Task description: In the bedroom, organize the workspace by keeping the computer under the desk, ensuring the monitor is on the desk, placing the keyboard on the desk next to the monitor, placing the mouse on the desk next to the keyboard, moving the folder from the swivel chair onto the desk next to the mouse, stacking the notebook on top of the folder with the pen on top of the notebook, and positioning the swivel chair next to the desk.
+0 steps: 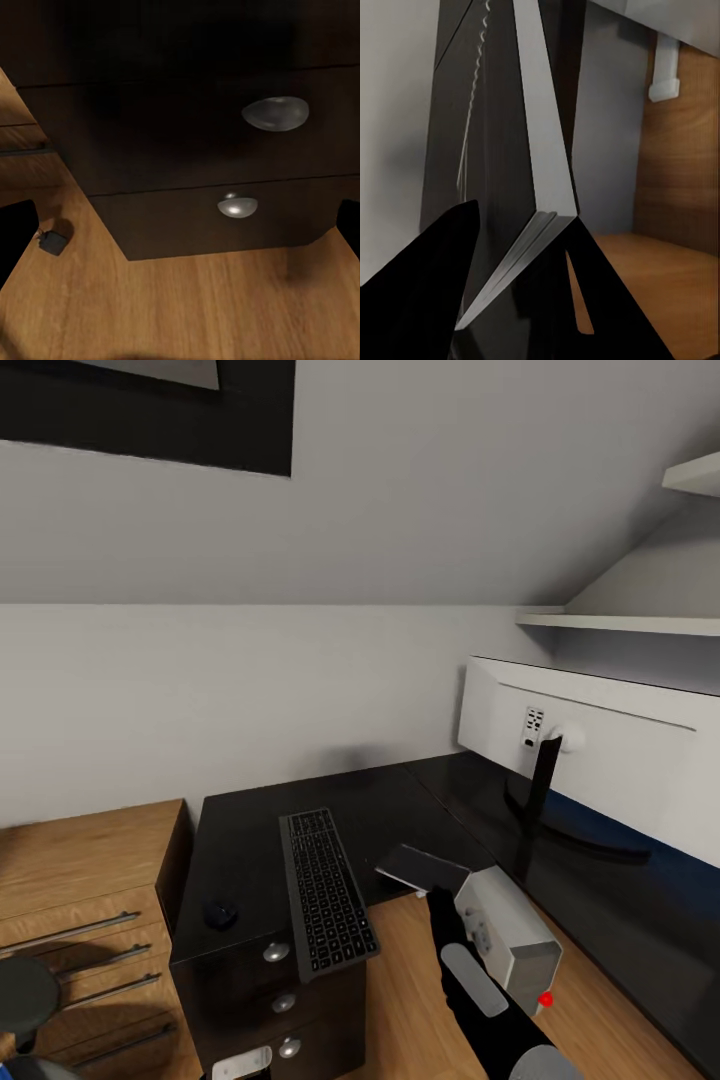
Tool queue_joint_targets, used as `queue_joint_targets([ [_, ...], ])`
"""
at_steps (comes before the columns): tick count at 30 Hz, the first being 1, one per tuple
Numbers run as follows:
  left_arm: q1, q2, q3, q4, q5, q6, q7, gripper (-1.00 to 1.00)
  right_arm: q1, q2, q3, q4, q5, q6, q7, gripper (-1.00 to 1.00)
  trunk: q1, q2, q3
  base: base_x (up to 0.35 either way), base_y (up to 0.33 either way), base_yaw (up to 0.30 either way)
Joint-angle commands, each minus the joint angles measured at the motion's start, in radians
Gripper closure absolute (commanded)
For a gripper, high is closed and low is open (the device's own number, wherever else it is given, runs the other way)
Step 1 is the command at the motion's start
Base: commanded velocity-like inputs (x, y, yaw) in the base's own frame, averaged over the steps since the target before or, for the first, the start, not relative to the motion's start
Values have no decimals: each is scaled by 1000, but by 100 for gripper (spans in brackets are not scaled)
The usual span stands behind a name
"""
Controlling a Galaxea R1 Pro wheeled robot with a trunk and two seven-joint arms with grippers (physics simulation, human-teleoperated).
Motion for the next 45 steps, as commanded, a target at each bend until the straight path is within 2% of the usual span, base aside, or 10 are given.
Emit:
queue_joint_targets([
  [1, -1, 2, -8, 0, 11, -7, 7, -100, -2, -1, 5, 1, -5, -6, -5, 100, 0, -1, -1, 0, 0, 0],
  [29, -1, 4, -7, 1, 10, -3, 7, -100, -12, 1, 10, 14, -2, -2, -4, 100, 0, -1, -1, 0, 0, 0],
  [32, -1, 7, -7, 30, 10, -8, 7, -100, -12, 1, 11, 14, -2, -2, -4, 100, 0, -1, -1, 0, 0, 0],
  [34, -1, 8, -7, 100, 8, -18, 6, -100, -12, 1, 11, 14, -2, -2, -4, 100, 0, -1, -1, 0, 0, 0],
  [37, -1, 9, -6, 156, 7, -52, 6, -100, -12, 1, 11, 13, -2, -2, -4, 100, 0, -1, -1, 0, 0, 0],
  [38, -1, 9, -6, 171, 7, -87, 4, -100, -12, 1, 11, 13, -2, -2, -4, 100, 0, -1, -1, 0, 0, 0],
  [39, -1, 9, -6, 189, 7, -176, 2, -100, -12, 1, 11, 12, -2, -3, -3, 100, 0, -1, -1, 0, 0, 0],
  [40, -1, 10, -6, 195, 7, -228, 1, -100, -12, 1, 12, 12, -2, -3, -3, 100, 0, -1, -1, 0, 0, 0],
  [45, 2, 10, -6, 194, 5, -281, 1, -100, -12, 2, 12, 11, -2, -3, -3, 100, 0, -1, -1, 0, 0, 0],
])
